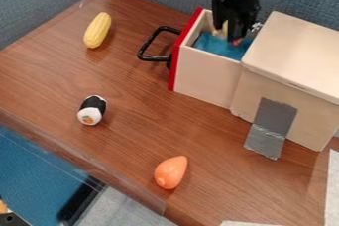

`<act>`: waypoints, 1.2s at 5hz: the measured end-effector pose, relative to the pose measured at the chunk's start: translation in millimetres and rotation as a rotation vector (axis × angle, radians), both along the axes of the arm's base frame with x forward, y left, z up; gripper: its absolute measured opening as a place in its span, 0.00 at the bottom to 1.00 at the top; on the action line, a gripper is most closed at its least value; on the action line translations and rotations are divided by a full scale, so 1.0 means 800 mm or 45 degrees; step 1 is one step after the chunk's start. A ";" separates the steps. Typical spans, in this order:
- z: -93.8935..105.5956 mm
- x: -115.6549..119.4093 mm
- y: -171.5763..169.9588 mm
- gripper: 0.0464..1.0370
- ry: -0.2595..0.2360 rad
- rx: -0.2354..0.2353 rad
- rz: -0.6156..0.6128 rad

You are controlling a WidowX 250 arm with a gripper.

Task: Grabs a stuffed duck and puts it inside the drawer

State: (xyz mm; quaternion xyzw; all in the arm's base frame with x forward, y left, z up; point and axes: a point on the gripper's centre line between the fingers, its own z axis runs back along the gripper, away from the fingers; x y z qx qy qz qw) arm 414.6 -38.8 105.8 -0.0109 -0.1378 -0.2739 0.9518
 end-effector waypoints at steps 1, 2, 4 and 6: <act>-0.002 -0.004 0.001 0.94 0.027 0.001 0.000; -0.010 -0.011 0.004 0.97 0.061 0.007 -0.010; -0.014 -0.058 0.057 0.96 0.205 0.082 0.106; -0.024 -0.096 0.098 0.96 0.349 0.110 0.246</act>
